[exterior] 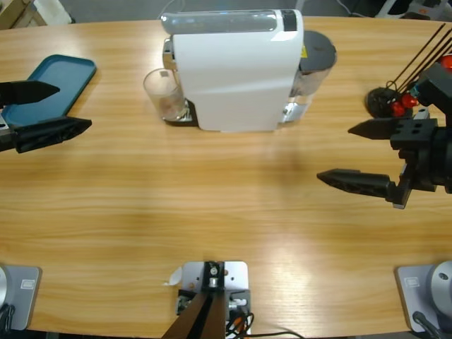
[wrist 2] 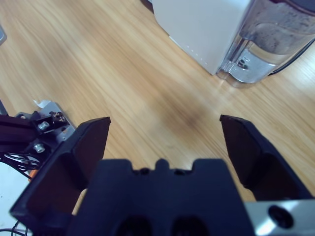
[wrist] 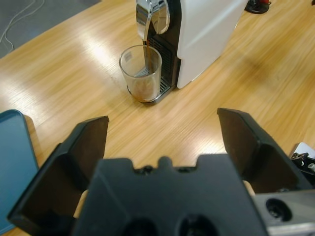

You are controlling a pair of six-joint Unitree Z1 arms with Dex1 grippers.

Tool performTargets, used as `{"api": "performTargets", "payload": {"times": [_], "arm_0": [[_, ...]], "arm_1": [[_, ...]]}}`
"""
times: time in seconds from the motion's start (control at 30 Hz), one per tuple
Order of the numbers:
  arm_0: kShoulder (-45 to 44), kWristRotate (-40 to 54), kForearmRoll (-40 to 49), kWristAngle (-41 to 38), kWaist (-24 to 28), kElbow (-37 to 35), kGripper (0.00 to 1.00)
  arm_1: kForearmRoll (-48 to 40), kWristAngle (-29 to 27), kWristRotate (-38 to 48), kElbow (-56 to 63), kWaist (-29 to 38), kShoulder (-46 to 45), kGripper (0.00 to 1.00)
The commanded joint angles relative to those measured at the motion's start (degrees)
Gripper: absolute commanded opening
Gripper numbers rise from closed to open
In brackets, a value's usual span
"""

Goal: Pour coffee

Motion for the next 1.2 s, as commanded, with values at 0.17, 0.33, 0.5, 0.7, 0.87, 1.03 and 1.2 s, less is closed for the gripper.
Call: {"api": "performTargets", "payload": {"times": [0.17, 0.33, 0.5, 0.7, 0.87, 1.03, 1.2], "arm_0": [[-1.6, 1.2, -3.4, 0.8, -0.9, 3.8, 0.941], [-1.5, 1.3, -3.4, 1.0, -0.9, 3.8, 0.941], [-1.3, 1.3, -3.4, 1.7, -0.9, 3.9, 0.942], [-0.2, 1.1, -3.4, 2.0, -0.9, 3.8, 0.941], [0.5, 1.0, -3.3, 2.1, -0.9, 3.8, 0.941], [0.7, 1.0, -3.3, 2.0, -1.0, 3.8, 0.941], [0.9, 1.0, -3.3, 2.1, -1.2, 3.8, 0.941]], "arm_1": [[-0.5, 0.1, 0.1, 1.9, 0.5, 1.3, 1.000], [-0.5, 0.1, 0.1, 1.9, 0.5, 1.3, 1.000], [-0.5, 0.1, 0.3, 1.9, 0.5, 1.2, 1.000], [-0.5, 0.1, 0.4, 1.9, 0.5, 1.2, 1.000], [-0.5, 0.1, 0.4, 1.9, 0.5, 1.2, 1.000], [-0.5, 0.1, 0.5, 1.9, 0.5, 1.3, 1.000], [-0.5, 0.1, 0.5, 1.9, 0.5, 1.2, 1.000]]}}
